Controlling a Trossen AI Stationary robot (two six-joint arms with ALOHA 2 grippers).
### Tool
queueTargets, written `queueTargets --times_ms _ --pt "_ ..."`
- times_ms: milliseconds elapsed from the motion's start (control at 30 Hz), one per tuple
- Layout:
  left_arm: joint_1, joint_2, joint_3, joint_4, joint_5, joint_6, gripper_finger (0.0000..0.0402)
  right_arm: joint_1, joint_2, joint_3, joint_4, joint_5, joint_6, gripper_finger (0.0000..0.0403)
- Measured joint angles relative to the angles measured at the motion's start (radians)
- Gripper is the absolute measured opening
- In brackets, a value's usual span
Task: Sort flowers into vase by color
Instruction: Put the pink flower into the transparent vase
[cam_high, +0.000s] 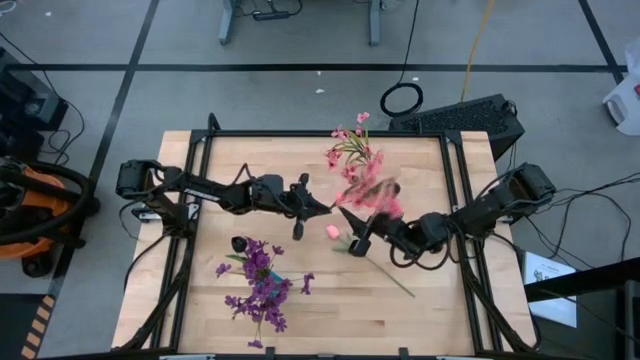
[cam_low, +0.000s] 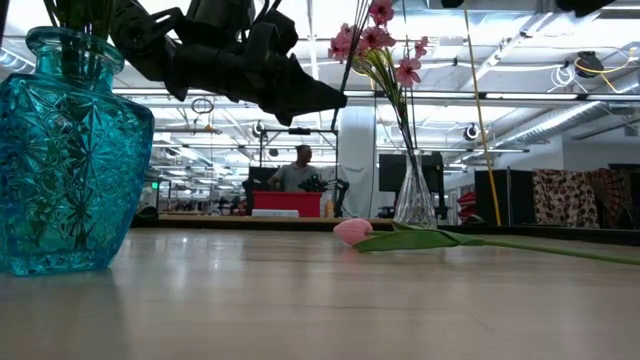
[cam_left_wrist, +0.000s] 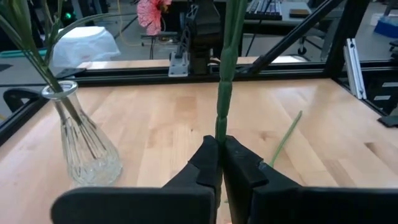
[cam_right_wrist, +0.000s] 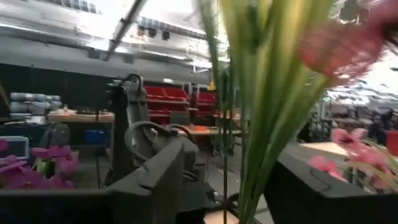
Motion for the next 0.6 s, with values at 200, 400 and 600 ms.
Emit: queueTargets --times_ms 200,400,600 --pt "0.0 0.0 0.0 -0.001 0.0 0.0 0.0012 0.013 -0.016 0.0 -0.017 0.038 0.026 0.0225" --pt "0.0 0.0 0.0 -0.019 0.003 0.0 0.0011 -0.004 -0.016 0.0 -0.012 0.038 0.036 0.0222" --pt "-0.007 0.0 0.0 -0.026 0.005 0.0 0.001 -0.007 -0.016 0.0 0.018 0.033 0.013 0.0183"
